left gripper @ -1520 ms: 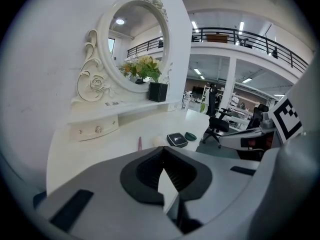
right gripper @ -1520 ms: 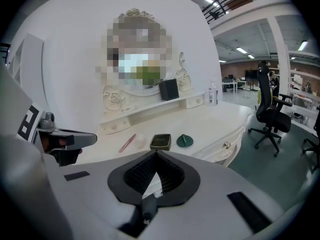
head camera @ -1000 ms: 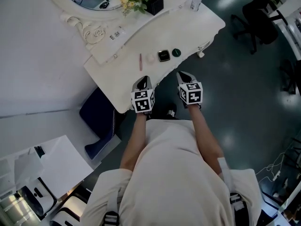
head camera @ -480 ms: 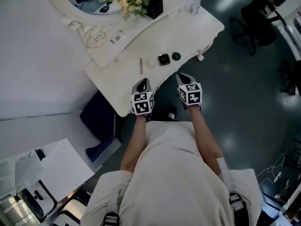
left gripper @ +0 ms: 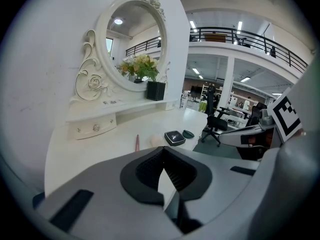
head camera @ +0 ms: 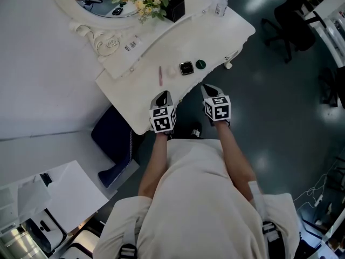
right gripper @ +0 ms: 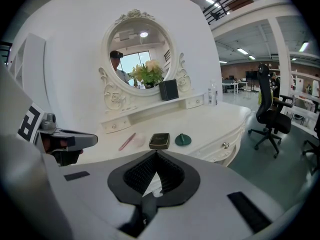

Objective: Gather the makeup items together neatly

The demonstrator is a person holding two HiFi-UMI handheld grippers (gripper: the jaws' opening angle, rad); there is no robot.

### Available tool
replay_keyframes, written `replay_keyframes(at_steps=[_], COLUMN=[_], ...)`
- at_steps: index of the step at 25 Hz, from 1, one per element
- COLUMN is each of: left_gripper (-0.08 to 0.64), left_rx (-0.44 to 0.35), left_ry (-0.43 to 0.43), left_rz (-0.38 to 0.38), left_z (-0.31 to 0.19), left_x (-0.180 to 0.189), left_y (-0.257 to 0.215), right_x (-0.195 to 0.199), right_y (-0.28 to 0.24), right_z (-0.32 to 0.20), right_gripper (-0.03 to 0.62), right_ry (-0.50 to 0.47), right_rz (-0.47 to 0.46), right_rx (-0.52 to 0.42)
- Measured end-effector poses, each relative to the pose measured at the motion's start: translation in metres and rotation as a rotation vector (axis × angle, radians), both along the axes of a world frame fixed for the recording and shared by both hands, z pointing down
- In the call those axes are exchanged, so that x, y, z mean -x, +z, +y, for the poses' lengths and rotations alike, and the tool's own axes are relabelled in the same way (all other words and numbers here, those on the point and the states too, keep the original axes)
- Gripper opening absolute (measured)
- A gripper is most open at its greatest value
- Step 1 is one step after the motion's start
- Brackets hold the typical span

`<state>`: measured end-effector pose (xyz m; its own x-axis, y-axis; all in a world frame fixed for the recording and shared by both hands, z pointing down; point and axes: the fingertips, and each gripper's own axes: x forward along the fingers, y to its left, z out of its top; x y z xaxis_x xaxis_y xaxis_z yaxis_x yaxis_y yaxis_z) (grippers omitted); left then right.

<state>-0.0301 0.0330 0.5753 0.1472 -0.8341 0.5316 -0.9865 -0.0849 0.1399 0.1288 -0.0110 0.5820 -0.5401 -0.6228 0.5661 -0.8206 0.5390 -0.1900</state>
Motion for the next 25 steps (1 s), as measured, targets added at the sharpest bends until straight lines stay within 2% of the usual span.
replay_keyframes(at_steps=[25], left_gripper=[0.015], left_rx=[0.004], left_ry=[-0.005], left_rz=[-0.001], left_z=[-0.0070], left_x=[-0.0024], left_y=[0.0021], right_x=[-0.0014], right_y=[0.0050], right_z=[-0.0054], right_gripper=[0.043], right_ry=[-0.016], right_rz=[0.009], right_rx=[0.012])
